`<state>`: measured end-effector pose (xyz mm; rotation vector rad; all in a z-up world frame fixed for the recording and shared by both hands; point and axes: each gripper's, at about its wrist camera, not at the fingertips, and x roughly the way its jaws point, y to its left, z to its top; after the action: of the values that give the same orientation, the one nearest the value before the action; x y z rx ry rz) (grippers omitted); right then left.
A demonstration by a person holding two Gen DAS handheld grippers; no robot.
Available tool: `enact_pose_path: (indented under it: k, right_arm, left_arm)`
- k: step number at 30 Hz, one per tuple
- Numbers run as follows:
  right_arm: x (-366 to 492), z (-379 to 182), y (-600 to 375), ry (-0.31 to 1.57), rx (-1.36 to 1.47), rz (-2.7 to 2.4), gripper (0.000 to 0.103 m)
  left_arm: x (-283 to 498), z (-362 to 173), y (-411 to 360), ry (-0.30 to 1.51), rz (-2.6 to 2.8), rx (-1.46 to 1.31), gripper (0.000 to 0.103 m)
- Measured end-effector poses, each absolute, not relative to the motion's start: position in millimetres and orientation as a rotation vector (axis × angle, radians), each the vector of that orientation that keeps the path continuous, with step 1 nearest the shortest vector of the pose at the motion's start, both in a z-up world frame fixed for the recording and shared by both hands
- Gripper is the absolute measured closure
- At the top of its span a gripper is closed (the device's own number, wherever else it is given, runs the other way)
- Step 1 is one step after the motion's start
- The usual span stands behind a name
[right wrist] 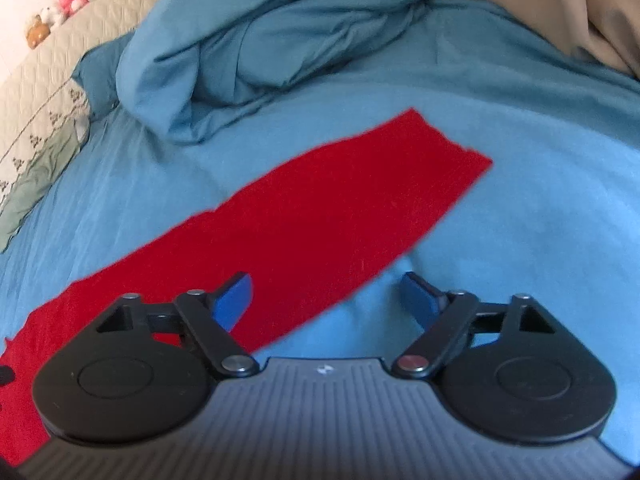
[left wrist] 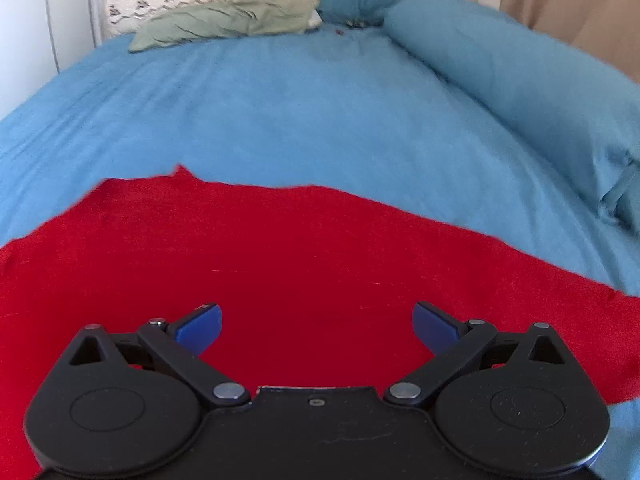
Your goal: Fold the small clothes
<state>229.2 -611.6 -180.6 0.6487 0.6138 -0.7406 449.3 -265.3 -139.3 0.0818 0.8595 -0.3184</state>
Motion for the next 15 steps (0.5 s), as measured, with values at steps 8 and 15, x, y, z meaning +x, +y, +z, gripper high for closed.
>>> enact_pose_path:
  k: [8, 15]
  right_arm:
    - [258.7, -165.6, -618.5, 0.612, 0.567, -0.728, 0.082]
    - [304.8, -103.5, -578.3, 0.52, 0.534, -0.535, 0.083]
  left_arm:
    - [472.7, -177.0, -296.8, 0.905, -0.32, 0.185, 0.0]
    - [472.5, -158.9, -277.6, 0.912, -0.33, 0.172, 0.0]
